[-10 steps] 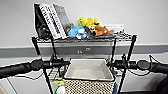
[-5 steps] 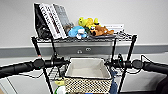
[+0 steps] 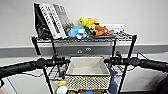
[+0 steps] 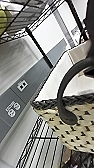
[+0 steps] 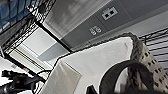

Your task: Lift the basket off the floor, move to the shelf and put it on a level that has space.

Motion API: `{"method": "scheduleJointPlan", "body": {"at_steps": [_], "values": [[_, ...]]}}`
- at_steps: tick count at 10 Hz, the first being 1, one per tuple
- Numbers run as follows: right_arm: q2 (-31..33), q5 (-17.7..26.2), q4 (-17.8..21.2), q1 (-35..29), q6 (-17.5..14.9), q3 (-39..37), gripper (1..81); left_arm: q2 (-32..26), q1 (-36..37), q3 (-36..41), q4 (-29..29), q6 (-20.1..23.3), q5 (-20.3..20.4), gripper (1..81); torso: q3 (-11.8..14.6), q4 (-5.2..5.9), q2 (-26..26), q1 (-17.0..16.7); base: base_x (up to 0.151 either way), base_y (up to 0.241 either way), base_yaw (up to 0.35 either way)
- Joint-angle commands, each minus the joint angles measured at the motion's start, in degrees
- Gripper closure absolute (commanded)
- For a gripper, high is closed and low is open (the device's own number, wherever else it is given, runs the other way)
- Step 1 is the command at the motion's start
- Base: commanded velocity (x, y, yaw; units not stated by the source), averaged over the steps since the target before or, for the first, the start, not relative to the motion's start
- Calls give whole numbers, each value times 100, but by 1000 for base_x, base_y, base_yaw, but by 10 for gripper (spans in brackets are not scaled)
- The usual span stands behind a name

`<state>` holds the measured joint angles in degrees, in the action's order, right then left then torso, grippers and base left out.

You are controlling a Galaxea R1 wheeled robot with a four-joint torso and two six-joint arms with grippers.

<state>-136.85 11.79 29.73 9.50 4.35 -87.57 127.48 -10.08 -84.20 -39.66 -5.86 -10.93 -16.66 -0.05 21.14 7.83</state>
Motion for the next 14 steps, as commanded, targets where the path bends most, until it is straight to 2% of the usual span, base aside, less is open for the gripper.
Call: {"method": "scheduleJointPlan", "body": {"at_steps": [1,5,10,11,14], "values": [[-64,-98,-11,-1111,-40,-251,811,147,924,-44,116,50,48,811,0,0,0,0,0,0,0],[-441,-71,-90,-1111,-48,-856,811,559,854,-605,239,59,144,811,0,0,0,0,0,0,0],[-838,-10,-108,-1111,-48,-1490,811,1008,1205,-1318,239,41,12,811,-5,0,0,0,0,0,0],[-890,-19,-108,-1050,-48,-1613,811,1105,1275,-1528,239,41,-189,811,-5,0,0,0,0,0,0],[-1110,-10,-82,-830,-40,-2078,811,1377,1302,-2108,257,50,-382,811,-5,0,-2,2,0,0,0]]}}
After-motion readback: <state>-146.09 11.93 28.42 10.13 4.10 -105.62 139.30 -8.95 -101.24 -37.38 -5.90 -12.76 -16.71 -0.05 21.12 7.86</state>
